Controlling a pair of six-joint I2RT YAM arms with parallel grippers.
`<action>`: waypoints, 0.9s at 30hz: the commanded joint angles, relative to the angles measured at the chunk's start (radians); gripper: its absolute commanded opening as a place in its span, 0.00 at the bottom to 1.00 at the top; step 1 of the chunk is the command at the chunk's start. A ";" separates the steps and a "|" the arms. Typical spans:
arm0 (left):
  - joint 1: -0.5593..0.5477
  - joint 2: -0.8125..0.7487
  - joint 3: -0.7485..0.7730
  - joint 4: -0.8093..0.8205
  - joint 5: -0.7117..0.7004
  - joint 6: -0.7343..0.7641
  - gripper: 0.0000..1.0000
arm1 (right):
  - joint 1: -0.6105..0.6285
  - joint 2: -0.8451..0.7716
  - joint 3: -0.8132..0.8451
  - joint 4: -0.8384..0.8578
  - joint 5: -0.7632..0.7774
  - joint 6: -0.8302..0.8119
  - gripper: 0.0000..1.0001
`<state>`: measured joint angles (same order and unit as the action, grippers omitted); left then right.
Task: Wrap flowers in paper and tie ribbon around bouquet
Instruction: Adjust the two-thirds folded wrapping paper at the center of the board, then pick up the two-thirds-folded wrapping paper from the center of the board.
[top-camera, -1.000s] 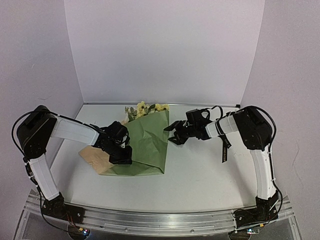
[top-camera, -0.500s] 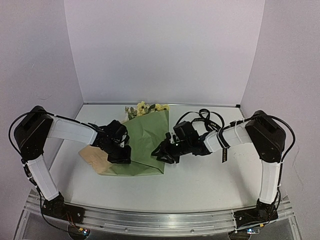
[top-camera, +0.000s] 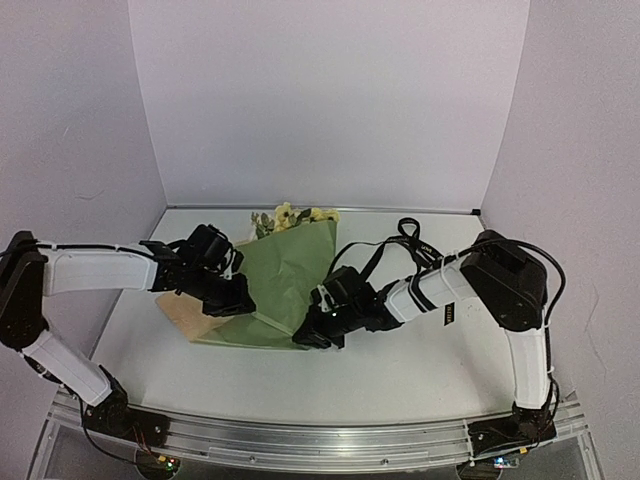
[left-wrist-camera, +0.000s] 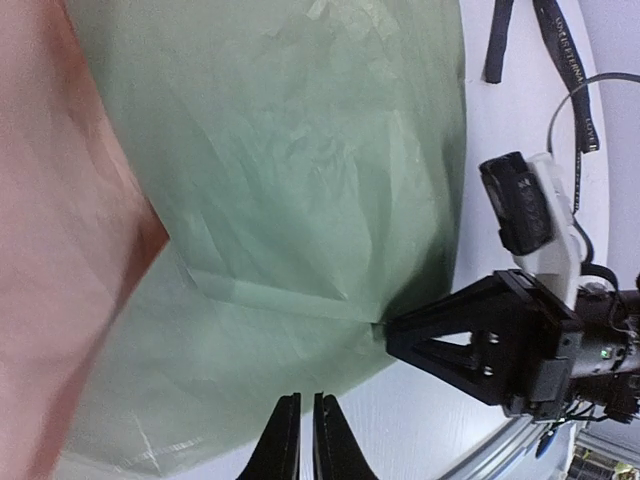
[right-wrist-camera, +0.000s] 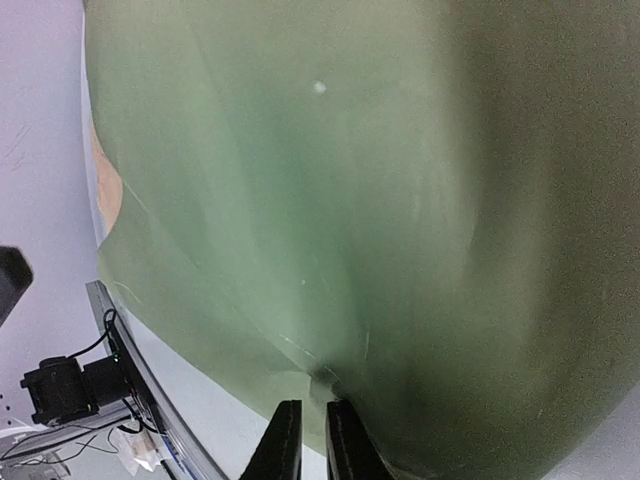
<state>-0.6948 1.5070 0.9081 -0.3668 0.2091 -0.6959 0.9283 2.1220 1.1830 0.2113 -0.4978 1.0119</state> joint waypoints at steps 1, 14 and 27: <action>0.029 -0.164 -0.117 -0.068 0.011 -0.139 0.11 | 0.058 0.094 0.099 -0.003 0.078 0.045 0.09; 0.209 -0.453 -0.436 -0.008 -0.114 -0.438 0.38 | 0.100 0.171 0.231 -0.006 0.153 0.157 0.08; 0.265 -0.396 -0.558 0.307 -0.197 -0.519 0.46 | 0.098 0.179 0.231 -0.019 0.128 0.168 0.07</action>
<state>-0.4395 1.0943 0.3523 -0.1691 0.0676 -1.1879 1.0264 2.2707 1.4006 0.2261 -0.3843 1.1767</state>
